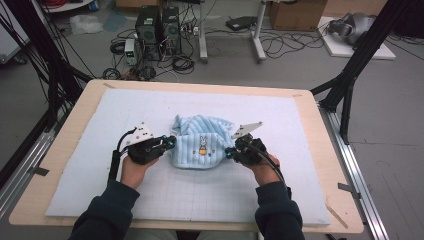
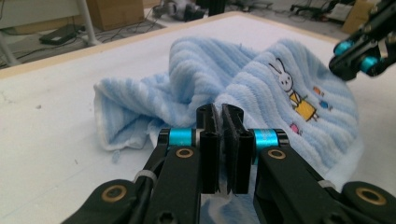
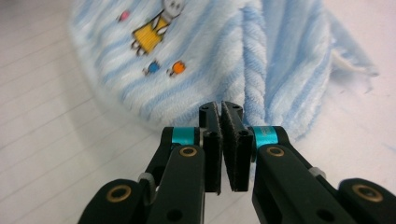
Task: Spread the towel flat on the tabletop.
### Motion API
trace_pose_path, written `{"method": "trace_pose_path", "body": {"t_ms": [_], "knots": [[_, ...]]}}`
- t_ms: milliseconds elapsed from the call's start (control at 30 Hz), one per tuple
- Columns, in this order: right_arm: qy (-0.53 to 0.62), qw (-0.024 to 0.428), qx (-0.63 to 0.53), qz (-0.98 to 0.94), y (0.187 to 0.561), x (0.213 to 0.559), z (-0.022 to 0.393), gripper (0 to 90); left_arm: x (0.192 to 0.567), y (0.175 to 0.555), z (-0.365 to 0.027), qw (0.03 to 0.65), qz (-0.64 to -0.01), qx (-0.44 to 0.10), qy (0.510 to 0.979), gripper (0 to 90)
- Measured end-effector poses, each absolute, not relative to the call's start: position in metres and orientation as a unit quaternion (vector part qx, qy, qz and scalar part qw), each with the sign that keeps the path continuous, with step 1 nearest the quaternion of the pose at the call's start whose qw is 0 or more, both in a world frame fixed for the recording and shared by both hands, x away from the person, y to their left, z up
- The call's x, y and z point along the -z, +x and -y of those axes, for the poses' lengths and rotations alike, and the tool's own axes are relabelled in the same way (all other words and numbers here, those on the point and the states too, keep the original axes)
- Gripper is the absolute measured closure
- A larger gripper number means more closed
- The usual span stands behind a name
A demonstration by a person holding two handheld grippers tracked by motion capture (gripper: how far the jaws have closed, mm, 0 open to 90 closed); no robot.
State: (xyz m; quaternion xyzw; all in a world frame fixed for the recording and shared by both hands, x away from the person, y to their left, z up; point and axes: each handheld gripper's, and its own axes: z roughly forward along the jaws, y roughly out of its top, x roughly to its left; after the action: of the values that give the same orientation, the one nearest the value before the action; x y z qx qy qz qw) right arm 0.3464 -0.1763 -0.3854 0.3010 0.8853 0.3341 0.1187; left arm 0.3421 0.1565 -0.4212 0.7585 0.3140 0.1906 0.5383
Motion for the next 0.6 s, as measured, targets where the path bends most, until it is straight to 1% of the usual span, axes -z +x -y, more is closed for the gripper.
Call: {"method": "trace_pose_path", "body": {"t_ms": [133,167,233,333,367,400,433,467,500,533,600], "knots": [[0.323,0.142,-0.307,-0.884,0.368,0.398,0.160,86.2,0.426,0.348,-0.157,0.521,-0.333,-0.209,0.758,85.0],[0.332,0.152,-0.300,-0.882,0.375,0.404,0.152,84.9,0.427,0.348,-0.158,0.519,-0.336,-0.211,0.757,85.0],[0.333,0.169,-0.295,-0.880,0.382,0.412,0.145,84.2,0.427,0.350,-0.160,0.517,-0.343,-0.213,0.755,85.0],[0.338,0.178,-0.295,-0.876,0.383,0.419,0.140,82.8,0.429,0.351,-0.160,0.516,-0.345,-0.211,0.755,84.4],[0.335,0.181,-0.302,-0.874,0.382,0.423,0.140,76.2,0.429,0.351,-0.160,0.515,-0.345,-0.210,0.756,81.8],[0.335,0.181,-0.302,-0.874,0.382,0.423,0.140,76.2,0.430,0.351,-0.160,0.514,-0.346,-0.212,0.756,81.8],[0.334,0.181,-0.308,-0.872,0.380,0.423,0.141,72.5,0.430,0.352,-0.160,0.513,-0.350,-0.213,0.754,77.5],[0.334,0.183,-0.319,-0.868,0.376,0.422,0.144,70.2,0.430,0.352,-0.161,0.515,-0.355,-0.210,0.751,71.2],[0.342,0.183,-0.343,-0.855,0.370,0.415,0.153,62.4,0.430,0.352,-0.162,0.516,-0.356,-0.209,0.751,67.8],[0.341,0.183,-0.356,-0.850,0.366,0.410,0.158,62.4,0.429,0.351,-0.163,0.518,-0.354,-0.210,0.750,66.4],[0.333,0.201,-0.378,-0.840,0.356,0.400,0.168,61.8,0.427,0.349,-0.164,0.522,-0.352,-0.214,0.747,62.9]]}}
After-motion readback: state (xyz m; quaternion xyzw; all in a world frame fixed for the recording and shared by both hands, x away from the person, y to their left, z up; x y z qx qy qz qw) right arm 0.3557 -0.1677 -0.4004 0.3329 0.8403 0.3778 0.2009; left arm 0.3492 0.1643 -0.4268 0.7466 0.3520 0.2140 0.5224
